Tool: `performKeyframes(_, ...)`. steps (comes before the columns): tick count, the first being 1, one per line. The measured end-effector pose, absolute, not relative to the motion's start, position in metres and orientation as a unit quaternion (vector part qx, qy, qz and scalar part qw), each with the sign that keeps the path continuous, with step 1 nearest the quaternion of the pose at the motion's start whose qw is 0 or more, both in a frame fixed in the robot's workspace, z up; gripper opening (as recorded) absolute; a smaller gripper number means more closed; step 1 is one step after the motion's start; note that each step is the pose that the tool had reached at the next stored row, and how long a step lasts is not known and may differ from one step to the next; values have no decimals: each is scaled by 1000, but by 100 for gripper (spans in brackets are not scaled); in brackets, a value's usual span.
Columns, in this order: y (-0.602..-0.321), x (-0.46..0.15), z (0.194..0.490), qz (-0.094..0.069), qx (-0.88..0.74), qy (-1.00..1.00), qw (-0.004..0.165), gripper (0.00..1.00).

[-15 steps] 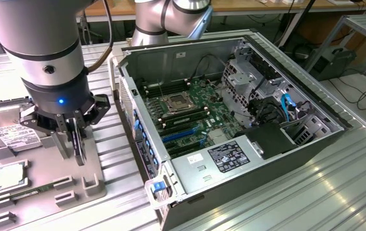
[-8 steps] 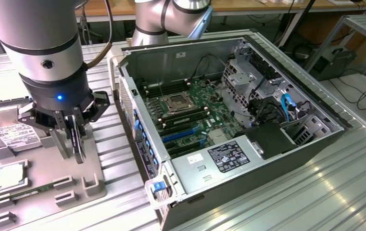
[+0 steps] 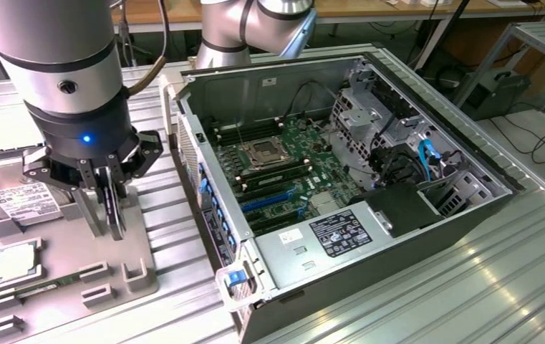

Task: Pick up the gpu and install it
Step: 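Pick up the gpu and move the gpu toward the slot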

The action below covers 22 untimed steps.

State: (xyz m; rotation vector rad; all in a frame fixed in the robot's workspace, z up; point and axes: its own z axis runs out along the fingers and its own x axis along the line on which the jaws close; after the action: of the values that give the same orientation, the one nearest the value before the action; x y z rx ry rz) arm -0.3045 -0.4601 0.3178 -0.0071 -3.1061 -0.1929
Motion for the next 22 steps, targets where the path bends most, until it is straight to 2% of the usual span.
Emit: performKeyframes(22, -460, -304, 342, -66, -2, -998, 17, 27)
